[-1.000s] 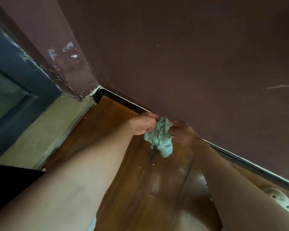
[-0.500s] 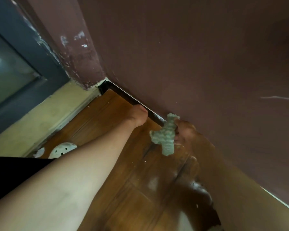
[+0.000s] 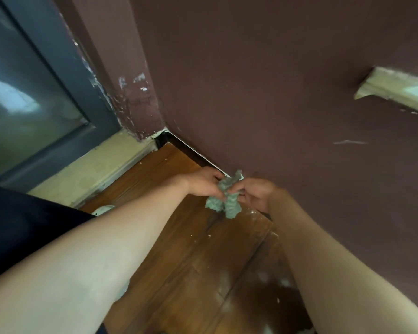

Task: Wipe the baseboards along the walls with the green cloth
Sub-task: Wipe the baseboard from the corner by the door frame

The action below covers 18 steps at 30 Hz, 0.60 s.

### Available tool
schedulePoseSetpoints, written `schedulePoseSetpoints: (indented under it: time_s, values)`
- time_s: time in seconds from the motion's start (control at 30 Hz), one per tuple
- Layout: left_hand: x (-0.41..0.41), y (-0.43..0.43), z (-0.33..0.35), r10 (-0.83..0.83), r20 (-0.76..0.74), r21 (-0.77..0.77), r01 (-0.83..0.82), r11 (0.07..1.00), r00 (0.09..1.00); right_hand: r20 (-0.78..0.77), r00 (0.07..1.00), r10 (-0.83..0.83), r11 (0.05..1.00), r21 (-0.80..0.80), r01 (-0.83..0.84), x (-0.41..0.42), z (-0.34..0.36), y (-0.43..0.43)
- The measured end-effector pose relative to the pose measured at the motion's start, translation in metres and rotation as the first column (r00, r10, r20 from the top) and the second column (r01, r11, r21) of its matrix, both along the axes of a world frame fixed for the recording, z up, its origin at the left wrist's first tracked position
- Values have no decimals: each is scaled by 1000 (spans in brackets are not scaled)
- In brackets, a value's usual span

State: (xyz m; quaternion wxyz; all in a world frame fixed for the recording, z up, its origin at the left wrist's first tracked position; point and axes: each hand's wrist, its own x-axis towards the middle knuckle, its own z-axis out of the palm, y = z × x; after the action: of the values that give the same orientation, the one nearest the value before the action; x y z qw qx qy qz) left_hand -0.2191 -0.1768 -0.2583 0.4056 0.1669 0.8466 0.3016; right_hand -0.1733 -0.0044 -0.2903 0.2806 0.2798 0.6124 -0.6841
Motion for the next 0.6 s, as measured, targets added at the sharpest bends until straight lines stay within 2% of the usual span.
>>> schedulePoseSetpoints:
  time_s: [0.17,0.23,0.33,0.37,0.47,0.53,0.6]
  values:
    - [-1,-7,-10,20,-85,-89,-28,996,996,-47,998,50,980,193,-40,5,7,-8]
    - [-5,-5,-19,18,-120,-75,-27,997,993,-4,984,176,949,267,-169,9,4,-8]
    - [-13,3,-42,-24,-195,-115,1,993,981,76,923,378,809,457,-369,8,-14,-8]
    - [-15,5,-49,-40,-203,-133,12,991,978,104,911,400,773,495,-396,5,-25,-5]
    - [-26,6,-68,-55,-256,-178,9,984,965,124,888,443,695,578,-428,-8,-57,3]
    - [-35,6,-79,12,-308,-166,-66,984,951,129,900,415,652,648,-394,-18,-65,1]
    - [-41,8,-85,99,-362,-141,-159,977,927,176,890,421,567,715,-409,-26,-61,-4]
